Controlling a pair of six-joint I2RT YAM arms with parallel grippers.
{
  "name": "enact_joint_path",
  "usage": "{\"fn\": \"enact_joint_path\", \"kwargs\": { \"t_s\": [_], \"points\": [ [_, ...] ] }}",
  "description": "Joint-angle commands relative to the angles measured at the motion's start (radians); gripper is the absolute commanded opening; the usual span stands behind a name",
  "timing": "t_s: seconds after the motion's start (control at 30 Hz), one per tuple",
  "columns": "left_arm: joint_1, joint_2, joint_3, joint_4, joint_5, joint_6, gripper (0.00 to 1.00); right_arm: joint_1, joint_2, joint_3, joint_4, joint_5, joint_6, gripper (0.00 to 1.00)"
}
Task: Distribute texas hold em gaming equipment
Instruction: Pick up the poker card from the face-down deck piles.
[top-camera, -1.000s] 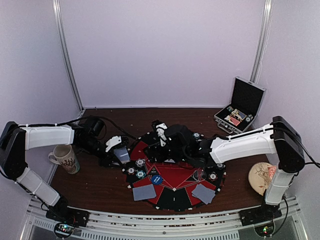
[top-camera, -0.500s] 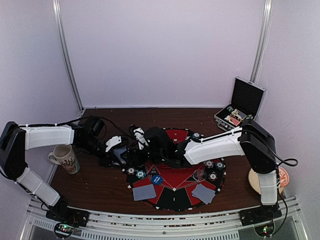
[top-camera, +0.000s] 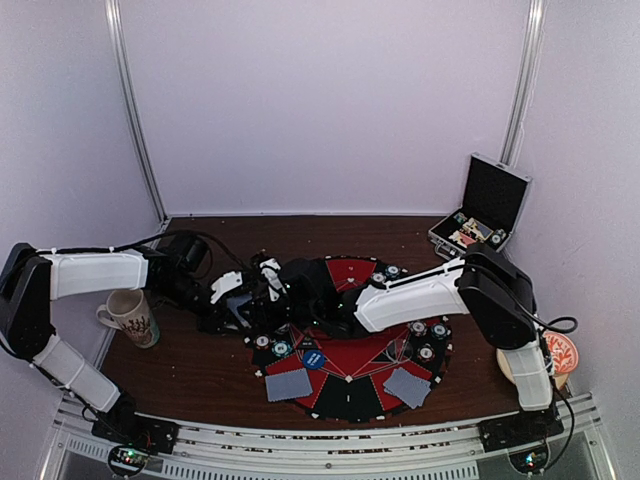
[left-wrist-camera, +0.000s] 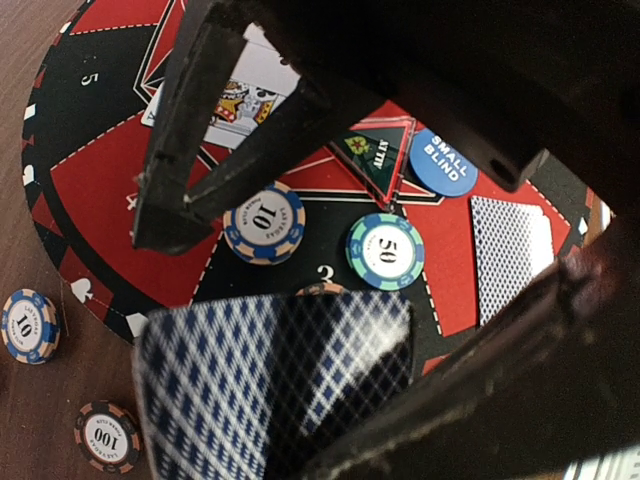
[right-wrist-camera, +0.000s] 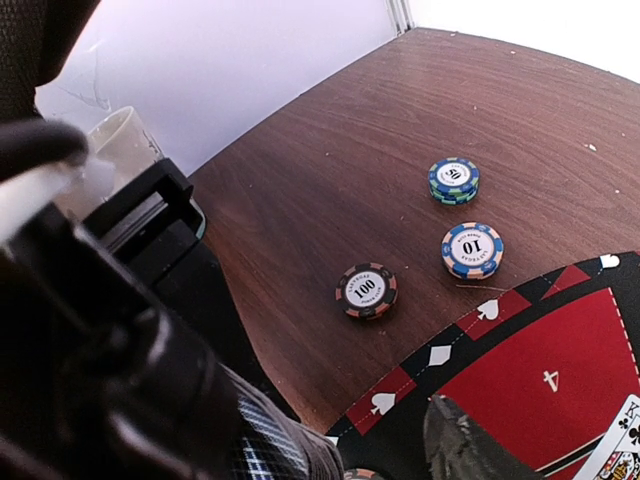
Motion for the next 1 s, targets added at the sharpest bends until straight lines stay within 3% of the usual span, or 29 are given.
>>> {"fn": "enact_joint_path", "kwargs": {
  "t_s": [0.0,0.33,0.4,0.53,0.57,0.97],
  "points": [
    [0.002,-0.019,0.009,0.015,0.032,0.005,0.35,-0.018,-0.038,-0.053,0.007,0.058,0.001,0.63],
    [0.003,-0.016,0.011,0.015,0.031,0.007,0.35,-0.02,-0.071,-0.069,-0.019,0.039,-0.034,0.52],
    [0.003,-0.017,0.011,0.015,0.031,0.005,0.35,-0.019,-0.068,-0.057,-0.031,0.032,-0.047,0.58],
    [0.002,-0.018,0.01,0.015,0.031,0.005,0.35,-0.019,-0.037,-0.014,-0.037,-0.111,-0.051,0.83],
    [0.003,-0.018,0.01,0.015,0.032,0.006,0.35,-0.02,-0.028,-0.005,-0.034,-0.127,-0.045,0.85],
    [0.002,-0.018,0.01,0.015,0.037,0.008,0.35,-0.024,0.062,0.107,-0.072,-0.1,-0.04,0.85]
  ]
}}
